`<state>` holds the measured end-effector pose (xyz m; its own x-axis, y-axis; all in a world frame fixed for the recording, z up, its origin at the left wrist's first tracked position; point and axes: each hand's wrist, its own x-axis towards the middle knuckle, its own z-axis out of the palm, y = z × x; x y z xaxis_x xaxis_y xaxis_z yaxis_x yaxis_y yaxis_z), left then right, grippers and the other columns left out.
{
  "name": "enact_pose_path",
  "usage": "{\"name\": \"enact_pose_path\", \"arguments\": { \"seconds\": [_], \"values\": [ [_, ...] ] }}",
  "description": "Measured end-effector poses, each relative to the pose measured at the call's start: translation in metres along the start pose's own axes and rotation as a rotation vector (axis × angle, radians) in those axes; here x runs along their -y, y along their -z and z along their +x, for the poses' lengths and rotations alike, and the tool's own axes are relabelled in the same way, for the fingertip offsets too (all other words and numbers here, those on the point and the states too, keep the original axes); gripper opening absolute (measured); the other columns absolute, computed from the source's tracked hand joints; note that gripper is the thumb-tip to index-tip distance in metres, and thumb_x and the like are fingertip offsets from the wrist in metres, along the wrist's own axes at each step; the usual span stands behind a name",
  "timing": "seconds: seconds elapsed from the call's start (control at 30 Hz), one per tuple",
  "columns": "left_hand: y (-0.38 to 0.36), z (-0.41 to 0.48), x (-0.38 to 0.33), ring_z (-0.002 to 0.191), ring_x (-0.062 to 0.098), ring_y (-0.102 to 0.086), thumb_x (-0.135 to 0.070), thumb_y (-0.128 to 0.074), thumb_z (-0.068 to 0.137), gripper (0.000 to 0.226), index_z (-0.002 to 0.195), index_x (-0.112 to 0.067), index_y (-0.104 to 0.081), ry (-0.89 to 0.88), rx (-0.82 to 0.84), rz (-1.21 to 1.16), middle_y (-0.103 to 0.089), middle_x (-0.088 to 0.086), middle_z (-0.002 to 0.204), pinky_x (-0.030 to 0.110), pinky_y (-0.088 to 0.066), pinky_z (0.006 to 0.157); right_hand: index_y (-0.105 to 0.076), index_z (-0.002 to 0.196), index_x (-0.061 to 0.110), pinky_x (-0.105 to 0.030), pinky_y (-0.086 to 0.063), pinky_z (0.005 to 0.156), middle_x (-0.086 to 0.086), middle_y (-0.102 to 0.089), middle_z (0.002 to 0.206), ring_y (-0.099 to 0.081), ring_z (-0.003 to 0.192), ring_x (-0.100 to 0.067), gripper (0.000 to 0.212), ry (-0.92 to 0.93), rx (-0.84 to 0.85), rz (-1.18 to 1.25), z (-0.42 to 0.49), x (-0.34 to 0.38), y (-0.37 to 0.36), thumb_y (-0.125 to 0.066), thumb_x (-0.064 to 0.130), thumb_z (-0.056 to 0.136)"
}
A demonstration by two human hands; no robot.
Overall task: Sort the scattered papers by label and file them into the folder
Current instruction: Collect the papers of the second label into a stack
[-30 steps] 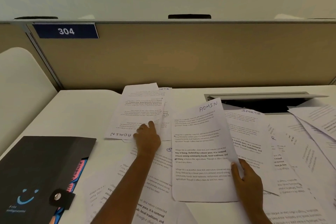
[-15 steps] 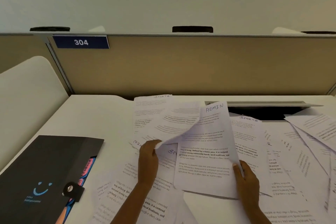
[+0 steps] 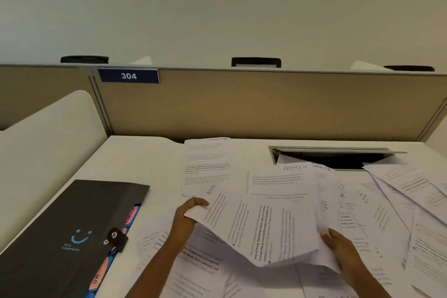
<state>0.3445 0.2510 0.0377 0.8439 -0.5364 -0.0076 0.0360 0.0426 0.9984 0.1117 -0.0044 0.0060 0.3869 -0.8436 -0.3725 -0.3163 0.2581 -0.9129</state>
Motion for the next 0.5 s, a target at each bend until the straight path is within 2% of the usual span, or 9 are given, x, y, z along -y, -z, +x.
{"name": "enact_pose_path", "arguments": {
  "seconds": [0.07, 0.13, 0.17, 0.23, 0.27, 0.3, 0.37, 0.43, 0.5],
  "values": [
    [0.002, -0.005, 0.003, 0.084, 0.021, -0.059, 0.002, -0.046, 0.091, 0.027, 0.09, -0.016, -0.066, 0.11, -0.091, -0.105, -0.066, 0.004, 0.094, 0.02, -0.053, 0.057, -0.054, 0.123, -0.002, -0.045, -0.038, 0.102, -0.019, -0.054, 0.128, -0.051, 0.114, -0.036, 0.032, -0.02, 0.054, -0.023, -0.008, -0.003, 0.006, -0.047, 0.008, 0.093],
    [0.003, -0.01, 0.009, 0.083, 0.022, -0.059, -0.009, -0.045, 0.094, 0.02, 0.11, -0.013, -0.056, 0.24, -0.199, -0.281, -0.061, 0.009, 0.106, 0.023, -0.055, 0.053, -0.055, 0.12, -0.003, -0.043, -0.04, 0.098, -0.018, -0.056, 0.125, -0.052, 0.112, -0.036, 0.03, -0.04, 0.081, -0.033, -0.02, -0.003, 0.011, -0.047, 0.006, 0.092],
    [0.003, -0.012, 0.012, 0.082, 0.022, -0.058, -0.013, -0.043, 0.096, 0.021, 0.114, -0.011, -0.053, 0.299, -0.255, -0.412, -0.058, 0.01, 0.111, 0.023, -0.055, 0.051, -0.056, 0.118, -0.002, -0.042, -0.042, 0.094, -0.016, -0.057, 0.121, -0.052, 0.109, -0.035, 0.028, -0.058, 0.082, -0.025, -0.025, -0.003, 0.013, -0.046, 0.005, 0.093],
    [-0.001, -0.022, 0.011, 0.079, 0.024, -0.057, -0.029, -0.038, 0.098, 0.026, 0.104, -0.011, -0.056, 0.394, -0.36, -0.661, -0.055, 0.012, 0.112, 0.027, -0.056, 0.051, -0.056, 0.115, -0.002, -0.035, -0.045, 0.079, -0.017, -0.057, 0.114, -0.052, 0.105, -0.033, 0.026, -0.082, 0.098, 0.011, -0.036, -0.004, 0.017, -0.044, 0.003, 0.094],
    [-0.006, -0.029, 0.009, 0.079, 0.025, -0.057, -0.042, -0.031, 0.098, 0.039, 0.104, -0.012, -0.056, 0.418, -0.397, -0.713, -0.057, 0.012, 0.108, 0.031, -0.055, 0.057, -0.054, 0.118, -0.002, -0.034, -0.045, 0.078, -0.018, -0.056, 0.116, -0.052, 0.107, -0.034, 0.027, -0.083, 0.1, 0.03, -0.041, -0.006, 0.018, -0.042, 0.003, 0.094],
    [-0.011, -0.035, 0.008, 0.083, 0.028, -0.057, -0.052, -0.022, 0.096, 0.052, 0.111, -0.013, -0.054, 0.412, -0.434, -0.751, -0.058, 0.011, 0.105, 0.034, -0.053, 0.067, -0.051, 0.123, -0.003, -0.039, -0.045, 0.084, -0.018, -0.055, 0.122, -0.051, 0.111, -0.036, 0.031, -0.086, 0.095, 0.048, -0.044, -0.009, 0.019, -0.041, 0.003, 0.094],
    [-0.027, -0.052, 0.005, 0.105, 0.031, -0.053, -0.058, -0.011, 0.093, 0.063, 0.131, -0.018, -0.043, 0.338, -0.447, -0.778, -0.054, 0.008, 0.117, 0.041, -0.043, 0.091, -0.046, 0.129, -0.001, -0.046, -0.042, 0.095, -0.018, -0.053, 0.128, -0.051, 0.112, -0.036, 0.035, -0.082, 0.086, 0.063, -0.052, -0.014, 0.017, -0.04, 0.004, 0.095],
    [-0.049, -0.07, 0.004, 0.12, 0.03, -0.045, -0.057, -0.018, 0.092, 0.062, 0.138, -0.019, -0.036, 0.332, -0.389, -0.786, -0.048, 0.006, 0.128, 0.046, -0.033, 0.106, -0.046, 0.13, -0.001, -0.042, -0.048, 0.077, -0.019, -0.057, 0.115, -0.054, 0.098, -0.036, 0.035, -0.093, 0.071, 0.061, -0.06, -0.016, 0.014, -0.039, 0.004, 0.095],
    [-0.065, -0.085, 0.011, 0.115, 0.031, -0.051, -0.045, -0.044, 0.088, 0.057, 0.135, -0.013, -0.042, 0.387, -0.31, -0.674, -0.053, 0.011, 0.129, 0.051, -0.039, 0.102, -0.046, 0.128, 0.0, -0.034, -0.05, 0.053, -0.021, -0.058, 0.105, -0.057, 0.079, -0.036, 0.033, -0.108, 0.08, 0.04, -0.068, -0.016, 0.01, -0.039, 0.006, 0.096]
  ]
}}
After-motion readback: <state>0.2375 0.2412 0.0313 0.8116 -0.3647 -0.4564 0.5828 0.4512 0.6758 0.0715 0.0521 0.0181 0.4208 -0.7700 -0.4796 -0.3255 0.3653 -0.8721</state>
